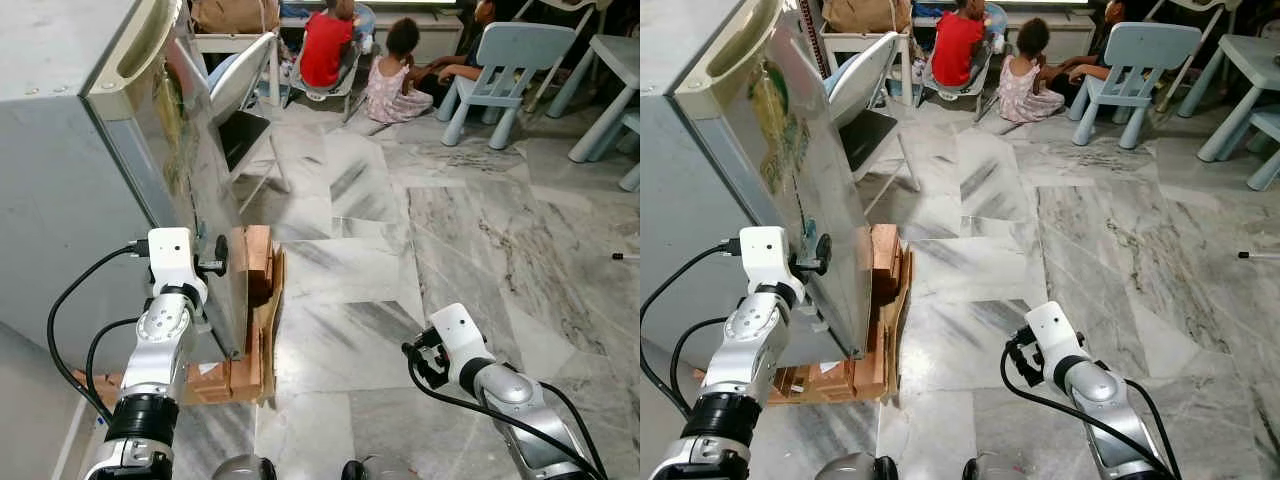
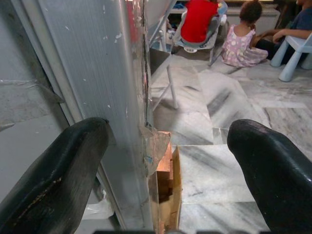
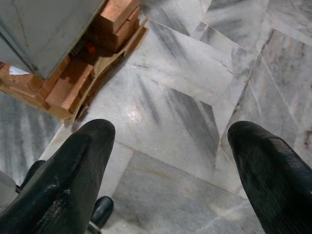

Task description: Restocking fridge

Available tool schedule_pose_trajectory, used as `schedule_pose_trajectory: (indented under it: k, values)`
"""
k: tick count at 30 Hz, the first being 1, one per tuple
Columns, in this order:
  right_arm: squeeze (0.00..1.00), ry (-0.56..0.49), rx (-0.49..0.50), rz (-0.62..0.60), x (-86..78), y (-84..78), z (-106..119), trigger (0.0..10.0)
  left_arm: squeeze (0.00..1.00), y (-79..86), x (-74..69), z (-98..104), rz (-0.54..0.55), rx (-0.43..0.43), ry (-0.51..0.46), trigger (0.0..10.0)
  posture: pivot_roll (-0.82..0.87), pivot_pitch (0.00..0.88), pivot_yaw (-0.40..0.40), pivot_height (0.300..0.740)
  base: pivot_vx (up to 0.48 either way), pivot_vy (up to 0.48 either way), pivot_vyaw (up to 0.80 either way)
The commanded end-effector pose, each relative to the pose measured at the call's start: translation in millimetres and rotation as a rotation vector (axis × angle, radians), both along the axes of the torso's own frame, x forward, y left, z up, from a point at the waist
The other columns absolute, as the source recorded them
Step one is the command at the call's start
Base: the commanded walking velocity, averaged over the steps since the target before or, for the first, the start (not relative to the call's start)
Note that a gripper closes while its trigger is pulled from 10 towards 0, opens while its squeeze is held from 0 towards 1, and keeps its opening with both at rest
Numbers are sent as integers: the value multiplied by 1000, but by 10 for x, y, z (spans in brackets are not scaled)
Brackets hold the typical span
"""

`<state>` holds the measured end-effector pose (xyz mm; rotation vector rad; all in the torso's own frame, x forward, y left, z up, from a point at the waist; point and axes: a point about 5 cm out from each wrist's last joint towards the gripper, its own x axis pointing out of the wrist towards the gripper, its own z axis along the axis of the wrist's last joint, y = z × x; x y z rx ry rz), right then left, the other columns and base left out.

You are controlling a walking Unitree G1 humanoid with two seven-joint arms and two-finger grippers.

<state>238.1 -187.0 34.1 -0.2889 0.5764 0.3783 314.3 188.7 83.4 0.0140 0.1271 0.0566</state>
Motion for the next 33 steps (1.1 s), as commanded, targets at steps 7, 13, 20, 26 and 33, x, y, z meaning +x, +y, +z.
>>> schedule_pose_trajectory:
  k: [7, 13, 20, 26, 33]
  values:
    - [0, -29, 4, 29, 9, 35, 47, 10000, 0, 20, -88, -178, 10, 9, 87, 10000, -52, 58, -3, 740, 0, 0, 0]
    - [0, -30, 0, 45, 8, 48, 48, 10000, 0, 60, -98, -252, 6, 15, 150, 10000, -53, 61, -6, 740, 0, 0, 0]
    - [0, -31, -5, 49, 11, 45, 45, 10000, 0, 47, -112, -271, -8, 9, 158, 10000, -53, 62, -6, 740, 0, 0, 0]
    - [0, -34, -15, 62, 21, 61, 42, 10000, 0, 24, -40, -202, -8, -10, 123, 10000, -52, 63, -10, 740, 0, 0, 0]
    - [0, -16, -100, 73, 28, -19, -22, 10000, 0, -305, 117, 30, -205, -42, 31, 10000, -44, 63, -16, 740, 0, 0, 0]
